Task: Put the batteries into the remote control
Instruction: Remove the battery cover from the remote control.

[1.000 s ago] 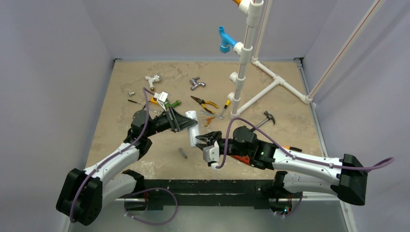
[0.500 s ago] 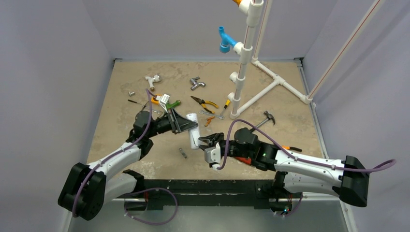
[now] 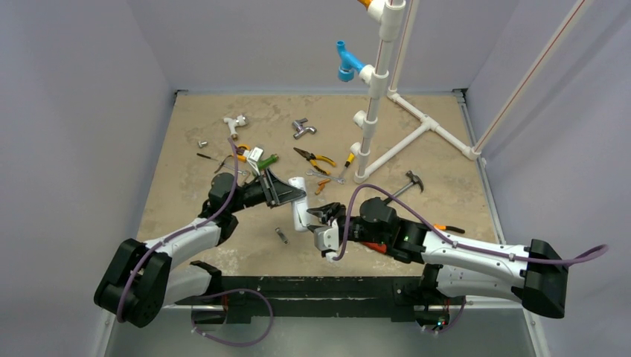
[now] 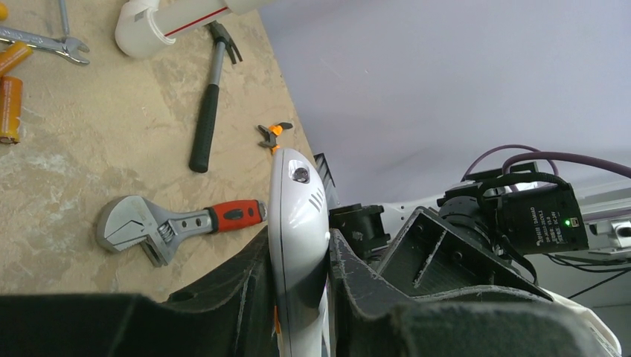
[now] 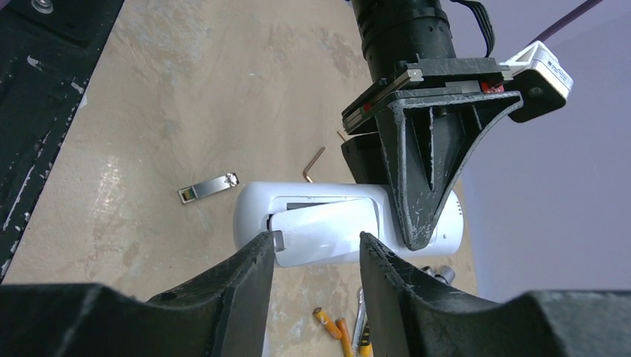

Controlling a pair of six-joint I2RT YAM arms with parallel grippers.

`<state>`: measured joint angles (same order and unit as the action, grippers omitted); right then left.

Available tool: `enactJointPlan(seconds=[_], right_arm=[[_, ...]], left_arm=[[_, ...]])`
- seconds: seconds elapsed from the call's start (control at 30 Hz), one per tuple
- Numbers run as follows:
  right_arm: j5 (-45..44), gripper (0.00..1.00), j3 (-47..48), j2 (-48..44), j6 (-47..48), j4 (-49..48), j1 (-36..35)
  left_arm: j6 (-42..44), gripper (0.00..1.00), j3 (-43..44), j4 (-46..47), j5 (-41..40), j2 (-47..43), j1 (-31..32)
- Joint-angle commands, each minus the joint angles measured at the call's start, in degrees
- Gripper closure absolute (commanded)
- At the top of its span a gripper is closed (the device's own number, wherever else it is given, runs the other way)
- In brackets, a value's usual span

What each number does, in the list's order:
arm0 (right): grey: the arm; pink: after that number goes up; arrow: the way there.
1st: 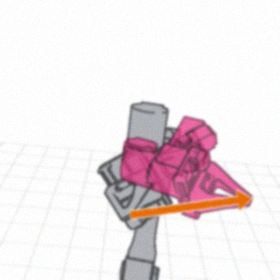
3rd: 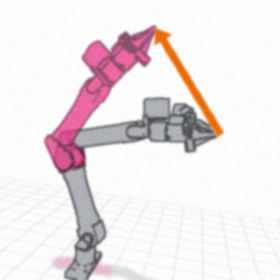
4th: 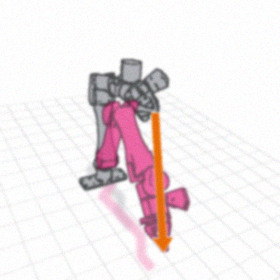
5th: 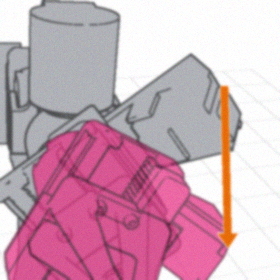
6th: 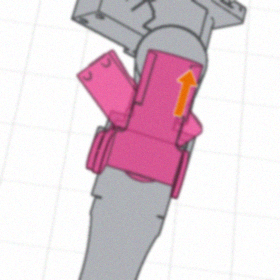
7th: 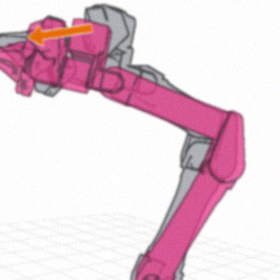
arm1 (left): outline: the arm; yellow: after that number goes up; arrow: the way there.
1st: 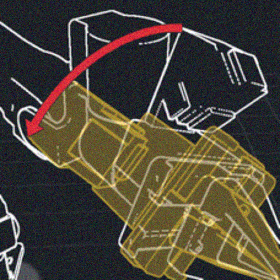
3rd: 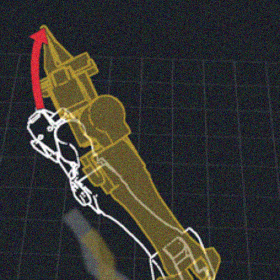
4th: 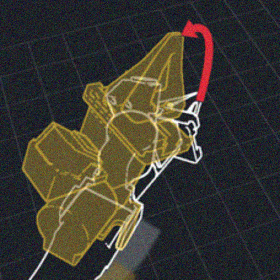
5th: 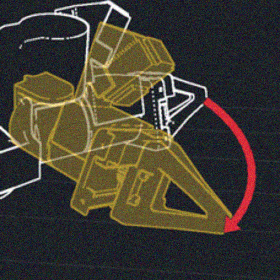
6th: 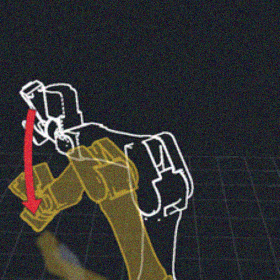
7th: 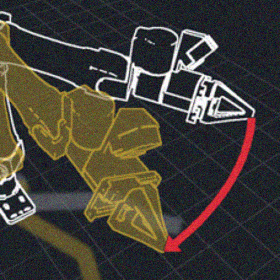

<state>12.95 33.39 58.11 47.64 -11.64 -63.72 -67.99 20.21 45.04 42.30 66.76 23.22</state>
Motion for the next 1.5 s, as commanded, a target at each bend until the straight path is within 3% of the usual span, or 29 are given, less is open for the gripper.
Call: enactJointPlan(seconds=[0.0,0.4,0.57,0.8,0.9,1.0,1.1,1.47], right_arm=[[-1.02,0.54,-0.02,0.07,-0.43,-1.73,0.27],[1.07,0.43,-0.08,-0.52,-3.48,-2.38,0.27],[1.21,0.29,-0.02,-1.38,-15.28,-8.70,0.26],[-6.89,0.22,2.22,-1.93,-43.95,-14.42,0.27],[-14.48,0.18,6.08,-0.44,-55.54,-9.60,-0.71],[-24.12,0.17,15.11,3.91,-63.55,6.78,-2.53],[-27.68,0.14,24.08,9.86,-66.85,22.91,-3.86],[-32.33,0.14,27.01,15.23,-77.48,30.25,-5.45]], left_arm=[[-1.16,1.00,-0.31,5.56,1.83,-0.14,-0.11],[-0.88,1.00,-0.28,5.06,0.64,0.53,-0.11],[-0.40,1.00,-0.25,4.28,-0.51,1.37,-0.13],[-0.20,1.00,0.08,4.42,-1.42,2.06,-0.11],[-0.13,1.00,0.13,4.36,-1.52,2.22,-0.11],[-0.13,1.00,0.18,4.23,-1.59,2.24,-0.11],[-0.21,1.00,0.31,4.17,-1.70,2.38,-0.11],[0.51,1.00,1.06,2.43,-1.52,1.82,-0.12]])
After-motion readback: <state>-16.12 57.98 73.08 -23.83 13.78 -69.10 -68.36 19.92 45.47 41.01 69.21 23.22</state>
